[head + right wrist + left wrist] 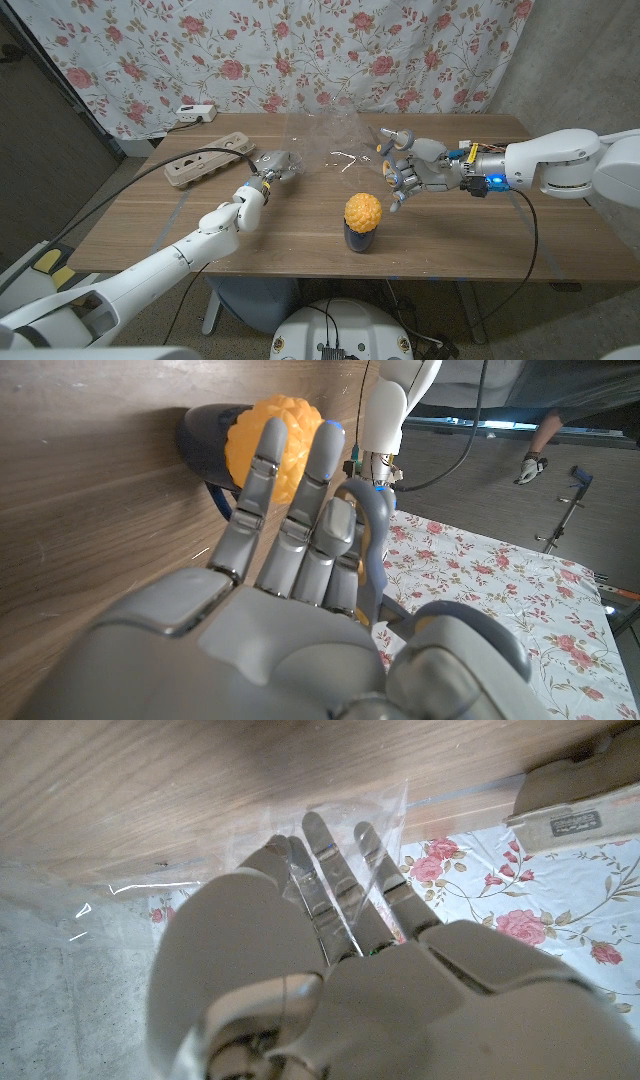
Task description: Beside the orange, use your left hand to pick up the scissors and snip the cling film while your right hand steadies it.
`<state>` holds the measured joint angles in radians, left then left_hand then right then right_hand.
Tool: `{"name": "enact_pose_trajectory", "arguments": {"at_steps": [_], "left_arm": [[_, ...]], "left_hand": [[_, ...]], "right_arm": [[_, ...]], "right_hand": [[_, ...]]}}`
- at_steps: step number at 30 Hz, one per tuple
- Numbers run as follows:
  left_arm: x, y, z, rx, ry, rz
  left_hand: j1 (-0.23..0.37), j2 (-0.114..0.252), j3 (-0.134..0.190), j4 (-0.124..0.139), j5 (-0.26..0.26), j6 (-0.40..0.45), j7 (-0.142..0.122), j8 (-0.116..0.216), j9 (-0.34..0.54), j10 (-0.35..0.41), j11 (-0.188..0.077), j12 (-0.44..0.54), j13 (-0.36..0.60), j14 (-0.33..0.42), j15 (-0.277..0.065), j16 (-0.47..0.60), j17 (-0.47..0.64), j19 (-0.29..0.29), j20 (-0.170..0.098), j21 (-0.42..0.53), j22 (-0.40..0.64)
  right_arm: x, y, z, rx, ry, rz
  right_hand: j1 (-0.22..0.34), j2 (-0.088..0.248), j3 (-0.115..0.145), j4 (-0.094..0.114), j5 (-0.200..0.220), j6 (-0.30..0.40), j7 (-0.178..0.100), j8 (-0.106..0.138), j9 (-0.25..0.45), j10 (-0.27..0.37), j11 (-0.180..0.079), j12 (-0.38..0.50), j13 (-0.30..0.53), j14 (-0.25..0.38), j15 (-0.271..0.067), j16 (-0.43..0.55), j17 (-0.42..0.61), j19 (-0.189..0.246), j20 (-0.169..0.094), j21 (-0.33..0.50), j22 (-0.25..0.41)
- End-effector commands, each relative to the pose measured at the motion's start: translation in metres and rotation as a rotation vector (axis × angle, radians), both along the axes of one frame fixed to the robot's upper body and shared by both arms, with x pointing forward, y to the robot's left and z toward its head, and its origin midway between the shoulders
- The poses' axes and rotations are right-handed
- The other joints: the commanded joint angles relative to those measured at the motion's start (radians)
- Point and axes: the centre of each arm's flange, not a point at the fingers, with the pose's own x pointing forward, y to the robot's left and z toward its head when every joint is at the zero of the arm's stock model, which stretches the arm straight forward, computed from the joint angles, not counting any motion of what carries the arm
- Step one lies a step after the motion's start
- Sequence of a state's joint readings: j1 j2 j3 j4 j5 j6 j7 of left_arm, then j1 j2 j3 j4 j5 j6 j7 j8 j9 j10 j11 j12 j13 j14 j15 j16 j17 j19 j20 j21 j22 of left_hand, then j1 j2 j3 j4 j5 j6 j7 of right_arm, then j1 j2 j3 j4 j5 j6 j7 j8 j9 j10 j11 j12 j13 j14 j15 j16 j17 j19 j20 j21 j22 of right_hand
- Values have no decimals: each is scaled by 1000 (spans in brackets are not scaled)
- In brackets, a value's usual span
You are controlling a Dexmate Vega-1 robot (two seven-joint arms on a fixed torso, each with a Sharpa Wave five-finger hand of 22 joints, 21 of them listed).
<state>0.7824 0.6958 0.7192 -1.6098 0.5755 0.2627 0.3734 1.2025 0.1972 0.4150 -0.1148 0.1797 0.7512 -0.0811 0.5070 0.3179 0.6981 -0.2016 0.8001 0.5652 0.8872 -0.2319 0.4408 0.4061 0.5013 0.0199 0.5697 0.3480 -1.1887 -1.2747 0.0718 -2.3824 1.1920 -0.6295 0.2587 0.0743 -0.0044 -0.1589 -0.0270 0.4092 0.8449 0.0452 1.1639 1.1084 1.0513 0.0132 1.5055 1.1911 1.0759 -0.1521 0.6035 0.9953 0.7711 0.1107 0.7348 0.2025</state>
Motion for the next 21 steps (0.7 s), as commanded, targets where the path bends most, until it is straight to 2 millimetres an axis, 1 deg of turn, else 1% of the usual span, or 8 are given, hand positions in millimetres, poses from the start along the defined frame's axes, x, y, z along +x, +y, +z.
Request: {"name": "enact_pose_trajectory", "arguments": {"at_steps": [1, 7, 9, 10, 12, 16, 18, 21], "left_arm": [[3, 3, 2, -85, 3, 4], [3, -3, 13, -135, -3, -23], [2, -6, 17, -142, -7, -29], [2, -7, 19, -147, -8, -35], [1, -9, 22, -161, -13, -48], [2, -15, 29, -185, -6, -67], [2, -18, 34, -181, -8, -67], [0, -22, 43, -188, -12, -80]], "left_hand": [[2, -1, 14, 0, 1, 0, 9, 6, 10, 6, 13, 9, -5, 15, -1, -7, 9, -14, 7, 13, 9], [3, 2, 20, 2, 0, -3, 11, 7, 17, 1, 15, 13, -3, 19, 3, -9, 18, -20, 17, 24, 15], [-9, 14, 34, 24, 0, -24, 4, 0, 28, -28, 12, 17, 11, 17, 12, -18, 27, -31, 21, 39, 25], [-12, 14, 43, 33, 1, -38, 5, -6, 34, -48, 18, 21, 21, 15, 10, -22, 33, -38, 24, 48, 31], [-11, 17, 61, 45, 2, -49, 2, -12, 44, -84, 17, 30, 43, 13, 10, -26, 47, -49, 28, 63, 40], [-25, 22, 107, 103, 2, -102, -8, -33, 79, -124, 23, 82, 113, 36, 19, 0, 113, -87, 43, 104, 68], [-27, 23, 132, 124, 4, -133, -6, -43, 101, -143, 28, 108, 153, 33, 22, 12, 149, -110, 50, 123, 80], [-28, 19, 145, 132, 3, -139, -8, -42, 119, -155, 30, 128, 182, 29, 21, 22, 176, -126, 53, 135, 87]], "right_arm": [[4, 3, -3, -5, 35, 12], [4, 5, -2, -11, 35, 18], [3, 6, -2, -13, 37, 24], [3, 6, -2, -13, 38, 25], [3, 7, -2, -15, 33, 33], [4, 6, -4, -11, 37, 37], [4, 5, -3, -10, 37, 38], [3, 4, -2, -12, 32, 43]], "right_hand": [[9, 5, -171, 169, -5, 55, 43, 184, 47, 9, -1, 1, 0, 6, -6, 7, 4, 11, -1, -4, 4], [10, 6, -171, 168, -6, 54, 40, 181, 41, 9, -4, 2, 1, 7, -9, 9, 5, 13, -2, -3, 4], [10, 6, -171, 168, -6, 55, 40, 179, 39, 10, -6, 2, 0, 6, -8, 9, 4, 14, -2, -3, 5], [10, 6, -171, 168, -6, 52, 40, 185, 50, 13, -5, -1, -5, 8, -8, 7, 0, 14, -3, -3, 5], [10, 7, -171, 169, -6, 54, 41, 178, 37, 9, -7, 5, 6, 8, -8, 7, 0, 15, -2, -3, 5], [11, 7, -171, 168, -7, 51, 41, 183, 46, 7, -9, 5, 6, 6, -12, 9, 2, 15, -2, -2, 6], [12, 7, -171, 168, -8, 51, 43, 181, 42, 13, -7, -1, -5, 8, -9, 9, 0, 16, -3, -4, 4], [13, 7, -171, 168, -8, 54, 40, 176, 34, 6, -9, 9, 12, 5, -9, 10, 3, 15, -3, -4, 5]]}}
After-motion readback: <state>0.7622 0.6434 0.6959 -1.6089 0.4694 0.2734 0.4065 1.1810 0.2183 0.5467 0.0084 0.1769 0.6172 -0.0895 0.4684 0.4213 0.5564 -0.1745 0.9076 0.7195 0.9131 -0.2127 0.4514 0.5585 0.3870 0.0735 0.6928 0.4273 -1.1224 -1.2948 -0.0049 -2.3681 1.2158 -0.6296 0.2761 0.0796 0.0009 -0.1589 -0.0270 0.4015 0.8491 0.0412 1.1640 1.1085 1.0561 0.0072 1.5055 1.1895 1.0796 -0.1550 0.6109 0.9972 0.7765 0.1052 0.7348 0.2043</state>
